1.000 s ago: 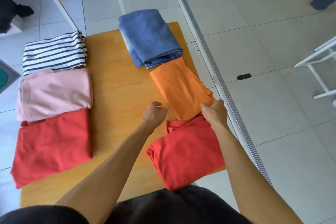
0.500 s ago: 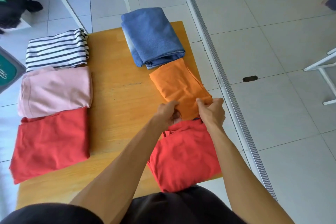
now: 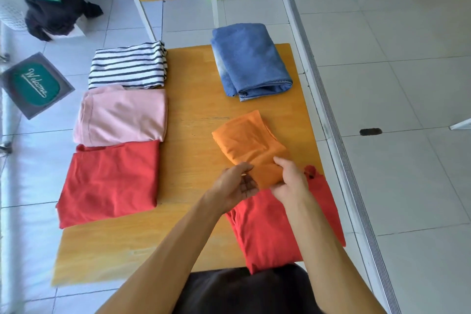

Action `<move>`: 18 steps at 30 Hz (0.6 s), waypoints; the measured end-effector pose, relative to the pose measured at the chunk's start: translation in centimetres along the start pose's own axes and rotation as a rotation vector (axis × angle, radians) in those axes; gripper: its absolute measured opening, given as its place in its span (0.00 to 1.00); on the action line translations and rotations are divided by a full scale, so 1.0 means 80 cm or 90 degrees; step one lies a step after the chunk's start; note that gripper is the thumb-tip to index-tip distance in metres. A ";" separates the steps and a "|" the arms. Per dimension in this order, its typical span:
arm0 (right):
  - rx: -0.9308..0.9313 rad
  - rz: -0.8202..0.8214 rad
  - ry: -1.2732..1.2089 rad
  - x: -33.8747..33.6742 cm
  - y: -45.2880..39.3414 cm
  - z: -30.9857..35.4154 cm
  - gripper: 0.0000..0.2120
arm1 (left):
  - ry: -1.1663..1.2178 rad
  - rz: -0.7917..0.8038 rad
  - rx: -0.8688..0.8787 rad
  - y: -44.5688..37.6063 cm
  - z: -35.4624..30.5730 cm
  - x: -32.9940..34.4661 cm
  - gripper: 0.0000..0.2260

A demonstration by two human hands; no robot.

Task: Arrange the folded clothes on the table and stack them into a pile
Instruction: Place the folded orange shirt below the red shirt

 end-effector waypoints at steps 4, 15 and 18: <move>-0.139 -0.022 0.101 0.026 0.037 0.007 0.25 | 0.035 0.060 -0.022 0.024 0.022 -0.049 0.07; -0.302 0.251 0.267 0.127 0.209 0.006 0.14 | 0.407 0.173 0.098 0.071 -0.021 -0.168 0.33; -0.296 0.318 0.303 0.140 0.239 0.001 0.14 | 0.367 0.150 0.114 0.095 -0.028 -0.203 0.29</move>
Point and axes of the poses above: each hand's wrist, its own y-axis away from the middle knuckle, its own x-axis out of the palm, z = x × y, the point moved 7 cm from there along -y, towards the middle knuckle, and after that the axes turned 6 degrees about -x, right-handed, at the moved point
